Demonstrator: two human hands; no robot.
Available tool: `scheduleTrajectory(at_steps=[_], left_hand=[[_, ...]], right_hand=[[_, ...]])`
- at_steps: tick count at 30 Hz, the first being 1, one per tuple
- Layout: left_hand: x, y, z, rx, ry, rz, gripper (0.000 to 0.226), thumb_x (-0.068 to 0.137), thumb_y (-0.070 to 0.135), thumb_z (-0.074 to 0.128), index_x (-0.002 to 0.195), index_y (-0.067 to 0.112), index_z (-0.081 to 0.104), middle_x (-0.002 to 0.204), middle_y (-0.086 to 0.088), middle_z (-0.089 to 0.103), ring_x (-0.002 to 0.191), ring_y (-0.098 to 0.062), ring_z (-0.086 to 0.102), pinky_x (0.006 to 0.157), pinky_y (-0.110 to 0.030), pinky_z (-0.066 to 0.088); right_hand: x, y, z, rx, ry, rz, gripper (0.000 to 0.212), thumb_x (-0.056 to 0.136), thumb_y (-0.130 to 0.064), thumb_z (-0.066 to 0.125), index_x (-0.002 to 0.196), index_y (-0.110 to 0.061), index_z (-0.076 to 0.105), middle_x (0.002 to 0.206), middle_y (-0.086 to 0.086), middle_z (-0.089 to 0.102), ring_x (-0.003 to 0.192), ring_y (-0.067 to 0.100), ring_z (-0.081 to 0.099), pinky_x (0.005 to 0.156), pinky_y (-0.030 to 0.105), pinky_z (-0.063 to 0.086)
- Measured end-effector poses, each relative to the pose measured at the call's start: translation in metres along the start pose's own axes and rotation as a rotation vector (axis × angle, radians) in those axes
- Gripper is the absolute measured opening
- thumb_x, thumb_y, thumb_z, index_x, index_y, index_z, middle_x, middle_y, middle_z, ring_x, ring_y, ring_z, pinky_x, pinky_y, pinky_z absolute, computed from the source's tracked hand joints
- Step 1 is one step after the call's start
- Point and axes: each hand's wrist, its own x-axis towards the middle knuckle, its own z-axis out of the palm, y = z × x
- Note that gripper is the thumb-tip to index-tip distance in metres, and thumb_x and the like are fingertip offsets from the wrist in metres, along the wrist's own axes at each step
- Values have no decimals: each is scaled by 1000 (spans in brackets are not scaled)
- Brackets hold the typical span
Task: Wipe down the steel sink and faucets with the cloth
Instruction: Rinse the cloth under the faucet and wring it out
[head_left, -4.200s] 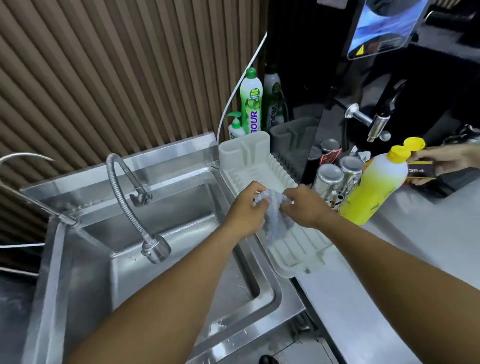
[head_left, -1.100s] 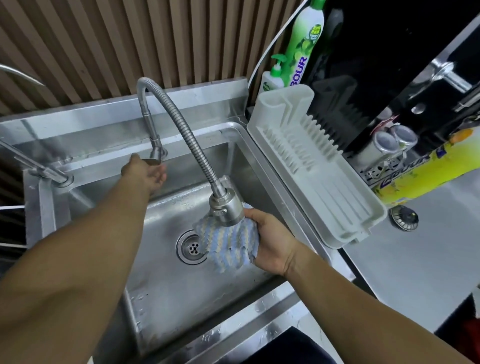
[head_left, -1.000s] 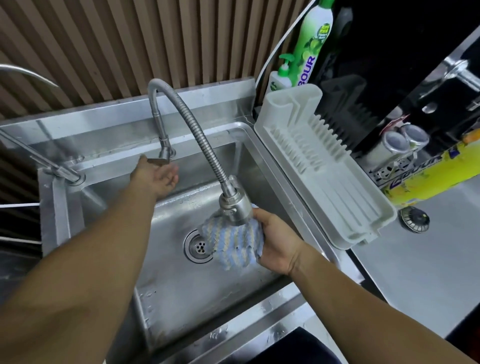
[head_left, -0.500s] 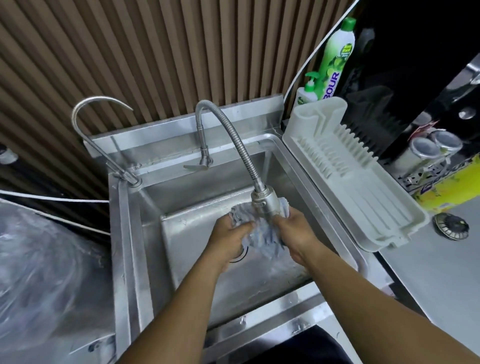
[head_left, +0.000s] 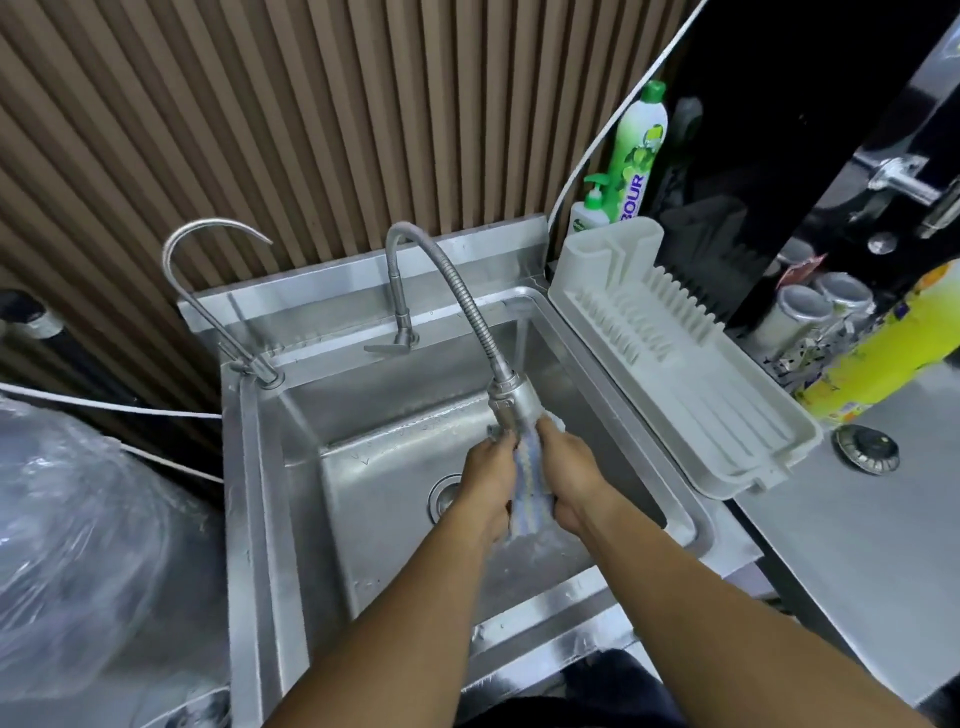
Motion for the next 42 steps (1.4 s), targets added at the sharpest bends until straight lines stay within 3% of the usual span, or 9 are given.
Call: scheduleTrajectory(at_steps=[5,10,14,19,24,30,33,37,42], left_hand=[[7,-3,-1,-194,20,-87,17,100,21,55,105,13,69,97,-13,76,89,-30,72,90,-50,56],[10,3,18,-234,184,-7,16,94,25,62,90,10,68,80,-9,75,74,-24,70,70,-33,58],[15,2,21,-286,185,4,27,91,33,65,102,9,69,93,-14,76,87,-30,72,81,-45,57],[19,-9,23,-230,229,71,9,93,17,63,98,14,70,90,-12,76,85,-29,73,75,-40,58],[15,-7,20,-278,298,26,28,91,41,64,80,16,70,77,-4,75,69,-23,69,61,-29,52],[13,-7,21,-198,238,79,14,88,27,61,90,15,69,86,-8,76,84,-29,72,76,-42,58],[13,-7,18,-199,315,96,17,90,25,61,76,15,62,73,-9,67,68,-24,62,63,-32,49],[11,0,18,-265,316,31,36,92,41,59,66,17,63,62,-1,67,61,-22,61,60,-28,48],[14,-4,18,-162,250,105,18,88,26,60,93,9,66,83,-9,73,78,-26,69,70,-35,54]], right_hand=[[16,-1,0,-135,-58,-37,31,106,-20,39,107,-14,70,83,3,76,72,12,72,58,22,53],[34,-2,4,-106,-42,-3,30,101,-24,48,94,-13,75,76,9,76,66,21,72,66,35,58],[45,7,3,-45,-102,-37,30,93,-42,52,107,-21,69,96,13,77,90,31,75,86,53,59],[36,14,0,-74,-37,-141,19,100,-25,50,98,-17,67,88,12,76,85,31,74,81,57,59],[34,15,10,37,-72,13,25,90,-33,53,86,-15,71,88,21,74,87,40,73,81,65,56],[25,11,15,-11,-49,-107,18,100,-21,47,100,-10,62,88,19,72,72,25,67,62,35,56],[29,9,16,25,-10,-60,19,95,-17,51,91,-8,67,81,20,72,65,31,68,53,34,55],[26,10,23,113,-64,-8,6,71,-22,59,73,-16,59,70,15,54,66,26,52,61,40,44],[28,10,20,127,-88,-58,11,88,-10,52,95,-5,59,79,16,60,67,24,60,58,30,51]])
